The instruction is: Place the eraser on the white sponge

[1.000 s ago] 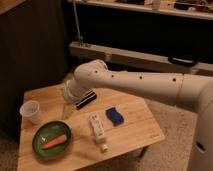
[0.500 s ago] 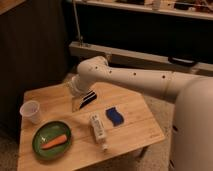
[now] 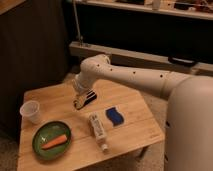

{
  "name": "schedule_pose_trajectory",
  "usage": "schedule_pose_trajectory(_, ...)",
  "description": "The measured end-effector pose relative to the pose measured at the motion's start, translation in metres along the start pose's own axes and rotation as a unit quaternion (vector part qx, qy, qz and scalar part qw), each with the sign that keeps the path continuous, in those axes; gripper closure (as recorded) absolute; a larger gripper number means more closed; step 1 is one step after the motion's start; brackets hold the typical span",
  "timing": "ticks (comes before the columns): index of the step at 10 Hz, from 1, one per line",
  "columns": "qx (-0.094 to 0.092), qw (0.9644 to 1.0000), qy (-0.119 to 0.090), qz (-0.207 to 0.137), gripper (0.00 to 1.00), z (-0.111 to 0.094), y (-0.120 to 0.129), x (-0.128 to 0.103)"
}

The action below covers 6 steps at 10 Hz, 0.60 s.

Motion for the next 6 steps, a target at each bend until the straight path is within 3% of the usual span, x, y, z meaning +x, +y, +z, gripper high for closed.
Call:
schedule_pose_trajectory(3,0.000,1.0000,0.002,0.000,0.20,0.000,0.000,0.001)
schedule_pose_trajectory(6,0.002,0.9996,0.023,-0.015,0.20,0.010,-0.012,0.017)
